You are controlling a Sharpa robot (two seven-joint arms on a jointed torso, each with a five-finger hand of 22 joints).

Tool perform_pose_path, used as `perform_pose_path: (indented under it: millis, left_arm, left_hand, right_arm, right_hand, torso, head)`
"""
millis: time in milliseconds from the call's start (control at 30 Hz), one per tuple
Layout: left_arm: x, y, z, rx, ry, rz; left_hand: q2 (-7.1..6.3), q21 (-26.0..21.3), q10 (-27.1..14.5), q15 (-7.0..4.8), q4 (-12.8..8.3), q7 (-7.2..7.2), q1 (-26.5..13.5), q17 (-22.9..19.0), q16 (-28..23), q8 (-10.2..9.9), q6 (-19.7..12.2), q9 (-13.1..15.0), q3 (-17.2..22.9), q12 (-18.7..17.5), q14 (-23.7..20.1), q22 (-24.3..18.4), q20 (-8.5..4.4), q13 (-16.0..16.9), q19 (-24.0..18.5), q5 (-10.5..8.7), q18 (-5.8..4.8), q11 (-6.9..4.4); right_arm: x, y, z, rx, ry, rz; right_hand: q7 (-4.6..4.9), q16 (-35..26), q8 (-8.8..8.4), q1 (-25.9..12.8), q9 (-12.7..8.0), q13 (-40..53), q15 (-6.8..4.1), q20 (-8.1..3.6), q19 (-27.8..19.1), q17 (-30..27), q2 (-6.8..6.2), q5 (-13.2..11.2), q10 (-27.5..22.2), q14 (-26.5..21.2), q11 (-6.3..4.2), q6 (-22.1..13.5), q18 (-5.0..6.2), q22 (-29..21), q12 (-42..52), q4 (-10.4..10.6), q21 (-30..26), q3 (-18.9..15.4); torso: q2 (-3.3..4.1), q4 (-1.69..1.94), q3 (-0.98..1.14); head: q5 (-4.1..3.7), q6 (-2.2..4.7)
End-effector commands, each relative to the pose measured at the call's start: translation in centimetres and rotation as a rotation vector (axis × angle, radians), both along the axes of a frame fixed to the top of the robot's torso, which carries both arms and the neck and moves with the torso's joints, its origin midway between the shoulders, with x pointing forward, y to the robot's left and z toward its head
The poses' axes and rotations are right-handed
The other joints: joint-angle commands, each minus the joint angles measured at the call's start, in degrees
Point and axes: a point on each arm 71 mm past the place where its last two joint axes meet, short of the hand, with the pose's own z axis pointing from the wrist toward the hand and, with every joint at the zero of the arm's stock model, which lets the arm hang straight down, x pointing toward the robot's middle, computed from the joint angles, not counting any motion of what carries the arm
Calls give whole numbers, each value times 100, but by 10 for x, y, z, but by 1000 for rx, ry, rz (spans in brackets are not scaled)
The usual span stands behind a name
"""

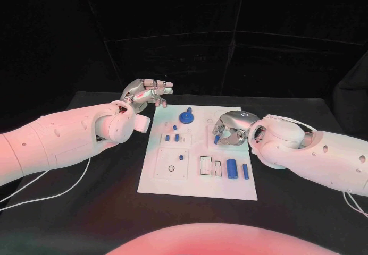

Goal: Assemble the parts on the task board

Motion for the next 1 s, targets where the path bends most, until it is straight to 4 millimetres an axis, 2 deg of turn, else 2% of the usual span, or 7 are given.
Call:
perform_pose_path:
  millis: [33, 167, 500, 567, 800, 1000]
  left_arm:
    - [0, -1, 1, -9, -4, -10]
    - [0, -1, 1, -9, -3, -10]
    - [0, -1, 1, -8, -2, -9]
    - [0, -1, 1, -8, -2, -9]
    - [0, 0, 1, -7, -2, -8]
    - [0, 0, 1, -6, -1, -6]
  left_hand:
    - [4, -35, -28, 8, 9, 18, -46, -6, -36, 30, -40, 2, -40, 21, -41, -7, 18, 7, -33, 15, 35, 5]
    - [4, -35, -28, 8, 9, 18, -46, -6, -36, 30, -40, 2, -40, 21, -41, -7, 18, 7, -33, 15, 35, 5]
    - [5, -37, -32, 8, 5, 17, -43, -6, -35, 35, -43, 3, -40, 28, -42, -8, 18, 8, -33, 15, 36, 4]
    - [9, -41, -40, 7, -1, 16, -37, -7, -31, 45, -48, 4, -39, 42, -44, -11, 19, 9, -32, 15, 37, 3]
    - [14, -42, -43, 6, -5, 15, -31, -8, -30, 49, -49, 4, -36, 47, -44, -12, 18, 10, -32, 15, 37, 2]
    - [21, -43, -48, 5, -12, 15, -22, -10, -29, 56, -52, 5, -31, 55, -46, -13, 18, 11, -31, 15, 38, 1]
  right_arm:
    - [0, 2, -1, -9, 29, 26]
    - [0, 4, -3, -13, 38, 31]
    - [1, 5, -5, -28, 46, 42]
    - [2, 6, -4, -25, 35, 42]
    - [2, 7, 4, 41, -49, 42]
    - [-4, 5, 11, 98, -83, 41]
  right_hand:
    - [15, 39, 33, 45, 7, -18, -48, -6, 41, 20, 41, -4, 104, 79, -24, 70, 15, 36, -1, -3, 34, 73]
    - [40, 57, 65, 50, 17, -24, -47, -14, 53, 23, 39, -6, 167, 82, -18, 204, 8, 52, -56, 1, 46, 155]
    - [-30, 136, 176, 134, 41, -13, -89, -44, 107, 68, 114, -17, 487, 95, -82, 629, -13, 184, -177, -50, 128, 535]
    - [-37, 165, 196, 175, 43, -12, -112, -73, 130, 87, 151, -21, 621, 99, -107, 741, -23, 239, -219, -107, 164, 698]
    - [-29, 198, 194, 178, 39, -8, -127, -94, 151, 100, 186, -22, 765, 98, -120, 848, -33, 291, -304, -189, 200, 933]
    - [-13, 217, 178, 167, 32, -7, -129, -97, 162, 112, 163, -19, 808, 99, -116, 869, -39, 324, -348, -237, 222, 1028]
  torso:
    - [-1, -5, 2]
    - [1, -7, 3]
    - [0, -5, 3]
    - [-3, -6, 3]
    - [-2, -7, 2]
    - [-10, -5, 2]
  head:
    - [3, -6]
    - [14, -10]
    - [14, -29]
    - [14, -33]
    - [18, -45]
    - [29, -47]
